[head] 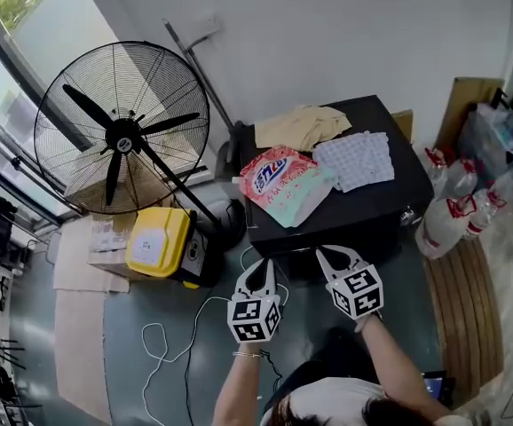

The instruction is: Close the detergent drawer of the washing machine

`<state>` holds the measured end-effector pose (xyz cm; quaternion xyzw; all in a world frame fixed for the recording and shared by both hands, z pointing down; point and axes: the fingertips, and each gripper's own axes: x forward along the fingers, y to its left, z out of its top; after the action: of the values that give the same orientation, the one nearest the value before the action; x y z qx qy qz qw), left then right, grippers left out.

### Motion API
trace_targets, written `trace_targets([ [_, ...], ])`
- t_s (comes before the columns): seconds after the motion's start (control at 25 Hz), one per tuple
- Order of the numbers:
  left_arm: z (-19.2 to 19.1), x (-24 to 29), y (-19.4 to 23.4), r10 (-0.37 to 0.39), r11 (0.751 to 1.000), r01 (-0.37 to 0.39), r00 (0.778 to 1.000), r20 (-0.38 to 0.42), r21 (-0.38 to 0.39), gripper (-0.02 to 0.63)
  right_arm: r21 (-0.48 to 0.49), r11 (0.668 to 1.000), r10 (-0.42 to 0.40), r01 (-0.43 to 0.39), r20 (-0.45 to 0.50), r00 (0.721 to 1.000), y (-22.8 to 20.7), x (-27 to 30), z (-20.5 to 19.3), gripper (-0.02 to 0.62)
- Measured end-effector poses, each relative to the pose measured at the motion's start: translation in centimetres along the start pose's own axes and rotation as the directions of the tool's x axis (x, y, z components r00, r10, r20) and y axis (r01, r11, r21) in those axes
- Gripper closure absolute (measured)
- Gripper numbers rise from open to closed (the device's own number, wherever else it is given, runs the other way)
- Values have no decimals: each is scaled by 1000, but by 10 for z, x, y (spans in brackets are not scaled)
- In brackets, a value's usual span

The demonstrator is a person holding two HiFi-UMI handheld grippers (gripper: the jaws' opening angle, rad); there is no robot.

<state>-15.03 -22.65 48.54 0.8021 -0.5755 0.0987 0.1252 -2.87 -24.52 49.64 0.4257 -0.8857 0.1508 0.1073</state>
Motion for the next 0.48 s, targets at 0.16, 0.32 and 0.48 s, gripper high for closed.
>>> trace_targets([
  [0.16,8,-21,-5,-16,1000,16,1000,11,0,591,-21,1000,-5,6,21,1000,13,-19,12,572],
  [0.32,20,-40,-11,-40,999,40,999,27,25,591,-46,999,-20,21,37,999,24,-39,25,572],
  [0.48,33,-63,-18,-64,997,62,997,44,36,591,-29,999,-40,42,63,997,38,-60,37,572],
])
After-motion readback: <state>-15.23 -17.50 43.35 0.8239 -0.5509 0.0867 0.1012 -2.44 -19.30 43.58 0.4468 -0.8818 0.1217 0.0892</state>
